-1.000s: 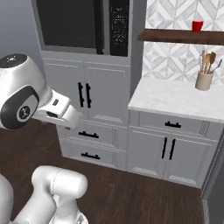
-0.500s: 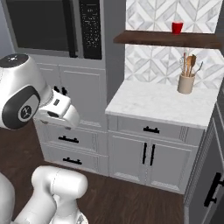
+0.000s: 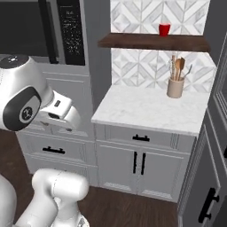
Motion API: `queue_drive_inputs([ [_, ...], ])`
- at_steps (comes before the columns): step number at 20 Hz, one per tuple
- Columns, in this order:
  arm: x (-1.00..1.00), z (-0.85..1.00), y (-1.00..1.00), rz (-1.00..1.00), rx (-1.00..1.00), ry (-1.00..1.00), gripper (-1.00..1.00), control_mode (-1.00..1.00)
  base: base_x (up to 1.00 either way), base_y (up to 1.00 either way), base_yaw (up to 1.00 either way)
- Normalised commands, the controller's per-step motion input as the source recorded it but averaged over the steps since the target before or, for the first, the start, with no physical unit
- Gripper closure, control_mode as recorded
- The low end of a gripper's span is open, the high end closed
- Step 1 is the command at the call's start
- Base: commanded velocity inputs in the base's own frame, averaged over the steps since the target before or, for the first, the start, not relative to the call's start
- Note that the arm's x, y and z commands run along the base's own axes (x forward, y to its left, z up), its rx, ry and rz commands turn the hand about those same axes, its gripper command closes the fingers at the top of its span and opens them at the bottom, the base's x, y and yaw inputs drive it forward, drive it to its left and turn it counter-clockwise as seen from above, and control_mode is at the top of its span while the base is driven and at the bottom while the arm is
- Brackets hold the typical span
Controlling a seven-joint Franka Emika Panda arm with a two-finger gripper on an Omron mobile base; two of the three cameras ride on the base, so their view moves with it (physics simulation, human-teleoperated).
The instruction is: Gather all objects into one cabinet and sort the glasses and bowls to opposite sides.
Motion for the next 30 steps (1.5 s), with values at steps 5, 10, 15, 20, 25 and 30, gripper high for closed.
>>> queue_drive_inputs([
  [5,0.00,0.00,0.00,0.00,0.00,0.00,-1.00,1.00,0.66,-0.27,-0.18],
  [10,0.00,0.00,0.00,0.00,0.00,0.00,-1.00,1.00,0.64,-0.20,-0.15],
  [15,0.00,0.00,0.00,0.00,0.00,0.00,-1.00,1.00,0.63,-0.28,-0.07],
  [20,0.00,0.00,0.00,0.00,0.00,0.00,-1.00,1.00,0.62,-0.48,0.00],
  [25,0.00,0.00,0.00,0.00,0.00,0.00,-1.00,1.00,0.53,-0.52,0.00],
  [30,0.00,0.00,0.00,0.00,0.00,0.00,-1.00,1.00,0.34,-0.47,0.00],
])
